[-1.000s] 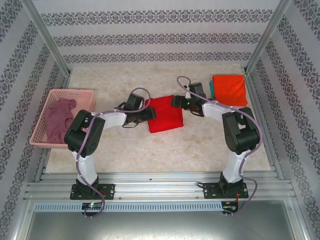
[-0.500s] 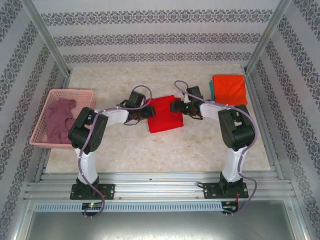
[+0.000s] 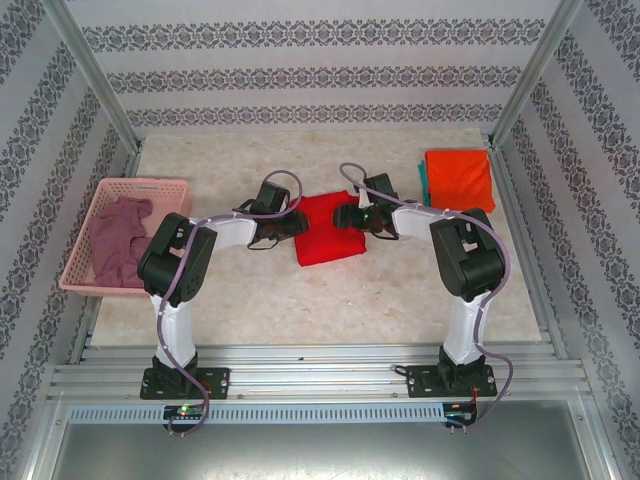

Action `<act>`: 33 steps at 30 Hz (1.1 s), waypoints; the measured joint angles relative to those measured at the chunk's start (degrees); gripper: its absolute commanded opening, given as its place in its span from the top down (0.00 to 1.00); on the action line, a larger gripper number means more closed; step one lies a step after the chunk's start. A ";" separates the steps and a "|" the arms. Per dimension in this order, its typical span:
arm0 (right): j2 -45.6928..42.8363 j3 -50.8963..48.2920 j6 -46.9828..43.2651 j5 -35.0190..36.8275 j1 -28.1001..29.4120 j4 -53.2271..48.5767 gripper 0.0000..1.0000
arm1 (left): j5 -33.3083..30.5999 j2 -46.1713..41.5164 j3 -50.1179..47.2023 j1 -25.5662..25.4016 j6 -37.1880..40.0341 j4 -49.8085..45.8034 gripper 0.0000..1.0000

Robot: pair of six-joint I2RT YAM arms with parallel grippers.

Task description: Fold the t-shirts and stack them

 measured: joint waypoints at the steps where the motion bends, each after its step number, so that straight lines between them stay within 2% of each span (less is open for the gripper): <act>1: 0.00 0.00 0.00 -0.04 0.35 0.00 0.24 | 0.17 0.02 0.00 0.07 -0.09 0.04 0.59; 4: 0.13 0.00 -0.02 -0.31 0.83 0.02 0.24 | 0.39 0.09 0.00 0.13 -0.28 0.22 0.60; 6: 0.22 0.07 -0.02 -0.48 0.94 0.04 0.28 | 0.50 0.15 0.00 0.13 -0.31 0.31 0.60; 11: 1.22 0.57 0.09 -1.36 1.20 0.04 0.54 | 0.70 0.26 0.00 0.15 -0.50 0.63 0.60; 18: 2.05 1.55 0.26 -3.82 1.20 0.07 0.55 | 1.01 0.42 0.00 0.15 -0.57 1.05 0.60; 19: 2.27 1.79 0.28 -4.31 1.20 0.09 0.58 | 0.98 0.42 0.00 0.15 -0.68 1.07 0.61; 25: 3.58 2.75 1.25 -6.51 1.18 1.14 0.98 | 1.16 0.46 0.00 0.15 -0.72 1.25 0.60; 28: 3.58 2.89 1.11 -6.47 1.14 1.14 1.00 | 1.38 0.46 0.00 0.15 -0.70 1.53 0.53; 33: 3.23 3.06 -1.75 -5.20 0.79 -0.48 1.00 | 2.03 -0.98 -2.08 -0.24 -1.05 5.86 0.18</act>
